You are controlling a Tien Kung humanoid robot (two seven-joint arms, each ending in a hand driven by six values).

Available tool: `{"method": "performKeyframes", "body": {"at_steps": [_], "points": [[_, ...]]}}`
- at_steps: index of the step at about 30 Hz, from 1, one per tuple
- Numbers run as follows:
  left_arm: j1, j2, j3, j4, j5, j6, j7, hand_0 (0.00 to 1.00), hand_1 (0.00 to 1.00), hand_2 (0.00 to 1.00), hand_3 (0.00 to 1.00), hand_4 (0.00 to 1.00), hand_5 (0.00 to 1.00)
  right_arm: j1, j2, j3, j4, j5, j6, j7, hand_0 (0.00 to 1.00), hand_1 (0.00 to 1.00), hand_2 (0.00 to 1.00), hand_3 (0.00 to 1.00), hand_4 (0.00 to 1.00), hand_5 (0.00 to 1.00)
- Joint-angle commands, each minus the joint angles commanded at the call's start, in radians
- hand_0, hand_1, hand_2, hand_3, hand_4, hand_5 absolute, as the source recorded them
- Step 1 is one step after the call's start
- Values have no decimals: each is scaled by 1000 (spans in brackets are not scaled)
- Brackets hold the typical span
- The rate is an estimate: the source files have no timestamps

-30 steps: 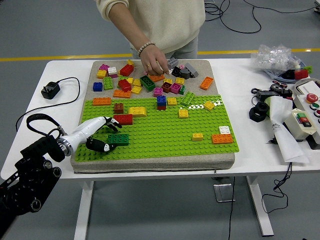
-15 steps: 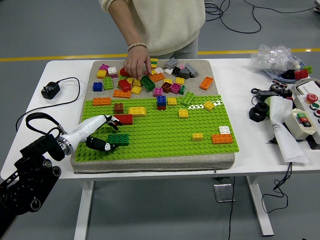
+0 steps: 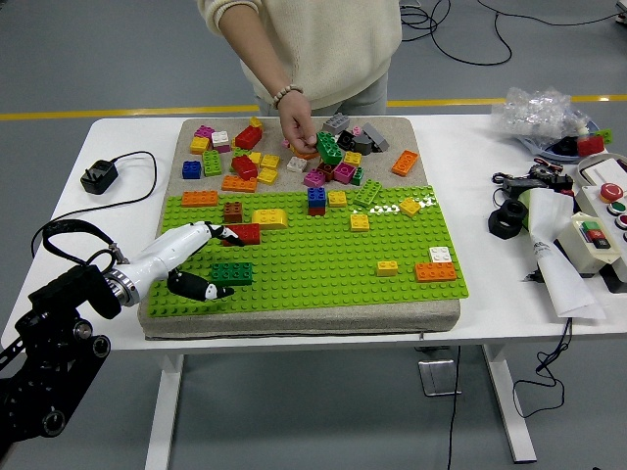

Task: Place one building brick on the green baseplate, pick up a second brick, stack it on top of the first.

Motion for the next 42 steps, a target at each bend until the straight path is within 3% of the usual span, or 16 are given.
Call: {"method": "performKeyframes", "body": {"at_steps": [2, 3, 10, 42], "points": [[-1, -3, 3, 11, 19, -4, 1, 998, 995, 955, 648, 998, 499, 1, 0, -1, 0, 1, -1, 1, 791, 746, 785, 756, 920, 637], [-1, -4, 3, 13, 22, -4, 1, 998, 998, 998, 623, 998, 578, 1, 0, -2, 0, 1, -1, 1, 791, 746, 785, 754, 920, 638], [-4, -7, 3, 37, 38, -16, -2, 998, 998, 998, 613, 998, 588, -1, -1, -1, 0, 2, -1, -3, 791, 745, 785, 755, 920, 638], [-30, -19, -1, 127, 38, 19, -7, 998, 998, 998, 591, 998, 581, 2, 1, -6, 0, 4, -3, -4, 790, 739, 784, 755, 919, 638]]}}
